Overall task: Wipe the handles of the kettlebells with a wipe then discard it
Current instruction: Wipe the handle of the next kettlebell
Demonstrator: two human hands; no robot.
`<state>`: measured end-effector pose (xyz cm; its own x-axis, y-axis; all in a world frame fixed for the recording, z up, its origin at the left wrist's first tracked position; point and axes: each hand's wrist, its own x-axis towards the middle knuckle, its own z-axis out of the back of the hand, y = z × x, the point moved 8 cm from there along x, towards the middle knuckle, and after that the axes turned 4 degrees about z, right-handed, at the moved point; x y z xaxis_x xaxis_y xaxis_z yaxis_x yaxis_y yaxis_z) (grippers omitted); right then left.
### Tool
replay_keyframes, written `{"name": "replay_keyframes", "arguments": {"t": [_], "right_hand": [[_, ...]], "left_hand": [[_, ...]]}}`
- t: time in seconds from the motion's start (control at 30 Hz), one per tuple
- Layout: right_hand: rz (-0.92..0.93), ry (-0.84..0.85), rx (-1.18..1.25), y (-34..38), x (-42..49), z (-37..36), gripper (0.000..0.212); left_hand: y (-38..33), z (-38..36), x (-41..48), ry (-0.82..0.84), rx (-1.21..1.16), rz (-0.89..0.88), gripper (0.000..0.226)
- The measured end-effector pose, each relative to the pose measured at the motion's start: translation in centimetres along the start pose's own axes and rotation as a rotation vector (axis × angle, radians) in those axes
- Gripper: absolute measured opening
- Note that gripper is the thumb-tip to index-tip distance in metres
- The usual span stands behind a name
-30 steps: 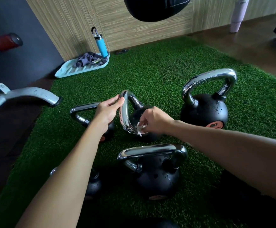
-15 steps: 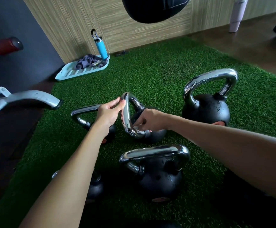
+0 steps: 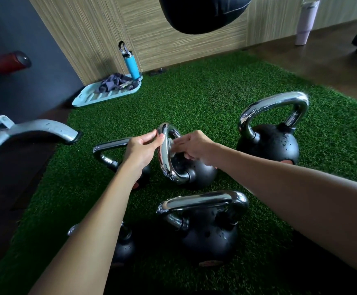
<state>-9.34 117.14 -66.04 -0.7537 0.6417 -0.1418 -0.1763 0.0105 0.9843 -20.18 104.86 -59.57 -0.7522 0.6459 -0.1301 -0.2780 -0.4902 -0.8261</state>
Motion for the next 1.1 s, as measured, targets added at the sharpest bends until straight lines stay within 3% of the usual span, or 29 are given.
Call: {"name": "replay_keyframes", "arguments": {"t": [0.1, 0.2, 0.27, 0.4, 0.57, 0.7, 0.9, 1.1], "right_hand": [[-0.006, -0.066, 0.018, 0.7, 1.0, -0.1, 0.033], [-0.008, 0.055, -0.086, -0.4, 0.6, -1.1, 0.019], [0.031, 0.051, -0.060, -0.7, 0.9, -1.4, 0.013], [0.088, -0.258, -0.001, 0.5, 3.0, 0.3, 0.009], [0.164, -0.540, -0.221, 1.3, 2.6, 1.6, 0.008], [0.113, -0.534, -0.326, 1.2, 2.9, 1.9, 0.020], [0.200, -0.604, -0.344, 2.4, 2.6, 2.7, 0.014], [0.087, -0.552, -0.472, 0.9, 2.8, 4.8, 0.021]], "left_hand": [[-0.1, 0.1, -0.1, -0.002, -0.010, -0.011, 0.051], [0.2, 0.2, -0.3, -0.001, -0.014, -0.001, 0.051], [0.3, 0.2, -0.3, 0.001, -0.027, 0.003, 0.051], [-0.4, 0.2, -0.5, 0.006, -0.044, -0.033, 0.051], [-0.8, 0.1, -0.2, -0.010, -0.017, -0.033, 0.051], [-1.2, 0.2, 0.0, -0.006, 0.015, -0.025, 0.052], [-0.9, 0.2, 0.1, -0.005, 0.025, -0.007, 0.053], [-1.2, -0.4, 1.4, -0.013, 0.047, -0.010, 0.052]]}}
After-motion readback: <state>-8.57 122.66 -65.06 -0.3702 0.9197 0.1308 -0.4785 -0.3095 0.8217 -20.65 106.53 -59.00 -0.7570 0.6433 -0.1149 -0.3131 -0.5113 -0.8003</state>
